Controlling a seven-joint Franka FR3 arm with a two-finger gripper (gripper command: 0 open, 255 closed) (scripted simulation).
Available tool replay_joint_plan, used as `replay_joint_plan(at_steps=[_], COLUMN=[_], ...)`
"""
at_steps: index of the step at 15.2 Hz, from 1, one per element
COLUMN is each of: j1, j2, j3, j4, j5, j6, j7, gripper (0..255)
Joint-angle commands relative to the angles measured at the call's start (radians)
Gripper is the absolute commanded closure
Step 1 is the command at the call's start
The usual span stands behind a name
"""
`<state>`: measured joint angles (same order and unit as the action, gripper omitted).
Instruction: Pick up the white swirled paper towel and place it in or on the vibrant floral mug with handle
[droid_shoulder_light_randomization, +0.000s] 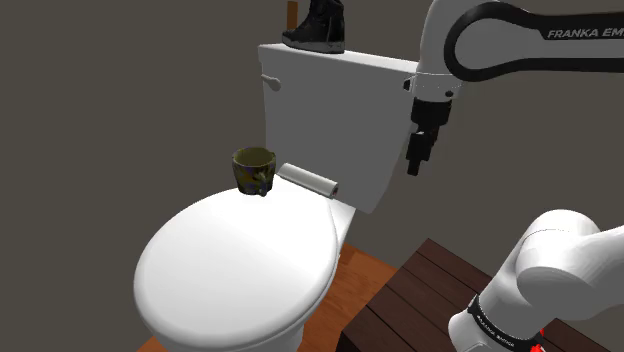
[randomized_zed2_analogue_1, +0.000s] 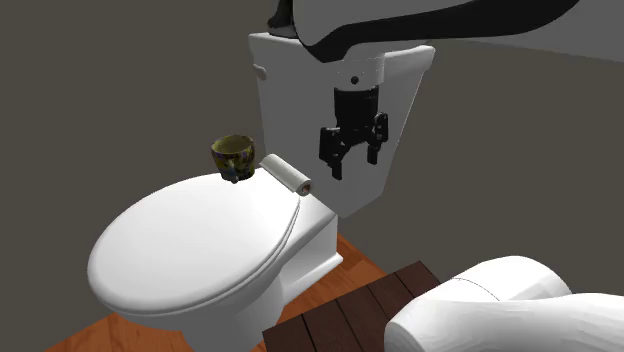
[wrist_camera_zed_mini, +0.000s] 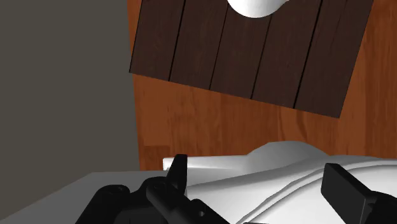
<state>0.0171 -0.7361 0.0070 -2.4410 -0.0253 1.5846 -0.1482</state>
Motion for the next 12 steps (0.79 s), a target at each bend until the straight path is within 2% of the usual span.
replay_joint_plan(at_steps=[1, 7, 12], j1=[0.000, 0.007, -0.027], j2=[0.000, 0.133, 0.297], j3=[0.000, 0.147, 0.273], j4=[0.000, -0.057, -0.055], j5=[0.000, -0.113, -0.275], j6=[0.000, 0.255, 0.437], j7=[0.000, 0.116, 0.266], gripper=[0, 0, 0])
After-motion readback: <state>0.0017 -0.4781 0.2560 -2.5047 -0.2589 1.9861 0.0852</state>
